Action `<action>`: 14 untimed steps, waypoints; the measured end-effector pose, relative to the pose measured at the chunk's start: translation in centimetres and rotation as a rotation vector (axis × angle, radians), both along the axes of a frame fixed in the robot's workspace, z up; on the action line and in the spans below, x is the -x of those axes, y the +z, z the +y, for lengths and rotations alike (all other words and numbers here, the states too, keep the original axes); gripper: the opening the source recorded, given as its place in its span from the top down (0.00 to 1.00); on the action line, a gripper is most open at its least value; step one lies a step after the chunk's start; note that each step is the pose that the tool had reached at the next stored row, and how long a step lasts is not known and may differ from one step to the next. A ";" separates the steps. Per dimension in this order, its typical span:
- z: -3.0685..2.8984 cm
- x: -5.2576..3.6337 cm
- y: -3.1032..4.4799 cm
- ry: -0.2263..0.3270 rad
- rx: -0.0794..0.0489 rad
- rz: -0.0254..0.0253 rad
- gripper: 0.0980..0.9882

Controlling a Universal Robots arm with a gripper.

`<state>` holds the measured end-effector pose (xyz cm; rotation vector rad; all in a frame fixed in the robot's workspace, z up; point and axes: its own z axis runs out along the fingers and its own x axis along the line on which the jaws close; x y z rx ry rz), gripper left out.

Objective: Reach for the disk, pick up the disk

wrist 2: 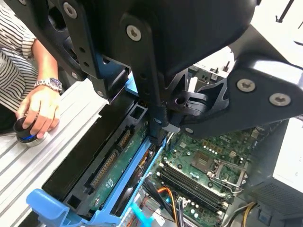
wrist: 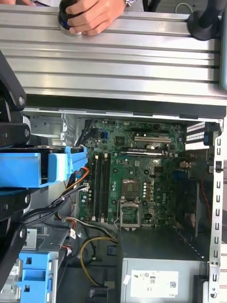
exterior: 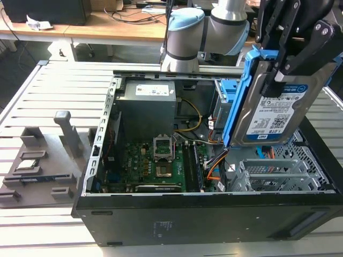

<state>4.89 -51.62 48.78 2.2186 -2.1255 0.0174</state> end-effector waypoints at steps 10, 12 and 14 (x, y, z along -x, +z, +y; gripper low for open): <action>-2.57 0.00 -0.06 0.000 0.015 0.0000 0.70; -3.03 0.00 -0.07 0.000 0.017 0.0000 0.70; -3.65 0.00 -0.08 0.000 0.021 0.0000 0.70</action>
